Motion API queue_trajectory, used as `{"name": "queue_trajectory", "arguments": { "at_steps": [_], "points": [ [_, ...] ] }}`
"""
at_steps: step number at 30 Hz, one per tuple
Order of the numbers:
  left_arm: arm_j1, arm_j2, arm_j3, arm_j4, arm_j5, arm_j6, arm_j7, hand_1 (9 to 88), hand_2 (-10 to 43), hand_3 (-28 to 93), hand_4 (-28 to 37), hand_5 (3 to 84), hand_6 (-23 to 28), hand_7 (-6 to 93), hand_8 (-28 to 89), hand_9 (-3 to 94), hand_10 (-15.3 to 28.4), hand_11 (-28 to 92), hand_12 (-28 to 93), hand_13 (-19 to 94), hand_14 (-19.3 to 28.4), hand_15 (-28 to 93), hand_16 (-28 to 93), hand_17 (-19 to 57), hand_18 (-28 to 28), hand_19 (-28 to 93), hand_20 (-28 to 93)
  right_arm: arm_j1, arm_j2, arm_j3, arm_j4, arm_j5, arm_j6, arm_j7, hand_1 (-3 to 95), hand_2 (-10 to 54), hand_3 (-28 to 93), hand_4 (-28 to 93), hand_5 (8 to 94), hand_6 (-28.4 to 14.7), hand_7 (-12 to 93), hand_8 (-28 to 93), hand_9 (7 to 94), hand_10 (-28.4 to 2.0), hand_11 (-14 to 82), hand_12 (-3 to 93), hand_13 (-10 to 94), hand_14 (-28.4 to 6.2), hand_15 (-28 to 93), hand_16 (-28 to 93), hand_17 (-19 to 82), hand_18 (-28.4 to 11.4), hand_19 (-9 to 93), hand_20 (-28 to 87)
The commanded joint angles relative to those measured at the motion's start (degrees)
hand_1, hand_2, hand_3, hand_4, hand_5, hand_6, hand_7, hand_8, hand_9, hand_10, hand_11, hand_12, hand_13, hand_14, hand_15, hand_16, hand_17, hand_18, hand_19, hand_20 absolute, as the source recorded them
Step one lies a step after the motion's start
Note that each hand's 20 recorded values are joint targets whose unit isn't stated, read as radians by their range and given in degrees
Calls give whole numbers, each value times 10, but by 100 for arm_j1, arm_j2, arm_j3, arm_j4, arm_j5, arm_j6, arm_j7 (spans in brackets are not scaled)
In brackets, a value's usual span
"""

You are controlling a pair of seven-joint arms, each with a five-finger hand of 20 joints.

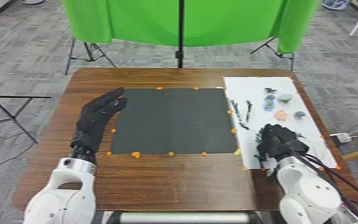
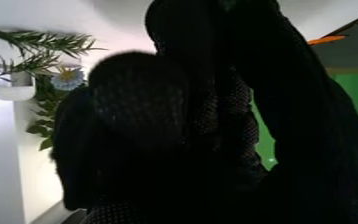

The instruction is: Arrange flowers

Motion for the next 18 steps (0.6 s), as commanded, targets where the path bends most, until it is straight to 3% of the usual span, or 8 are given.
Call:
{"name": "queue_trajectory", "arguments": {
  "at_steps": [1,5,10,12,14,18],
  "points": [
    [54,38,-97,43,-120,-2,-58,358,-77,558,-116,450,53,111,-51,438,144,182,112,312,183,154,29,-4,150,125,182,-140,-42,28,-42,297,201,-54,573,-95,494,30,877,-20,233,200,937,-114,352,222,937,-24,590,197,722,-58,905,403],
    [85,217,-263,89,-251,119,-38,358,-74,556,-117,450,53,112,-51,438,144,181,112,312,184,155,29,-4,150,125,182,-63,2,78,-176,278,564,-127,568,-95,512,32,876,-20,239,210,937,-114,365,219,937,-23,601,195,721,-61,914,404],
    [74,544,-487,248,-453,356,100,355,-75,560,-117,450,53,113,-51,439,144,182,113,313,184,157,30,-4,150,125,183,-56,99,135,-398,217,1119,-200,555,-95,539,46,872,-21,258,226,937,-111,391,220,937,-20,630,195,719,-68,929,433],
    [68,681,-602,394,-534,383,194,354,-77,561,-116,452,52,115,-51,440,144,183,113,315,184,157,30,-4,152,127,183,-41,138,141,-550,301,1172,-232,551,-95,544,53,870,-21,269,227,936,-111,402,221,937,-18,642,194,720,-70,931,454],
    [34,844,-688,592,-666,459,292,352,-78,564,-116,453,51,116,-52,440,144,185,114,317,183,159,30,-4,152,127,183,62,171,61,-695,404,1172,-258,549,-95,546,55,870,-21,275,226,935,-111,410,221,937,-17,646,193,720,-73,932,469],
    [38,1050,-818,962,-885,728,460,341,-84,578,-120,453,50,118,-54,441,142,185,113,319,180,153,28,2,150,113,178,649,90,-472,-779,582,993,-359,549,-95,546,56,865,-21,284,225,935,-111,415,220,937,-16,650,192,720,-75,932,485]
  ]
}}
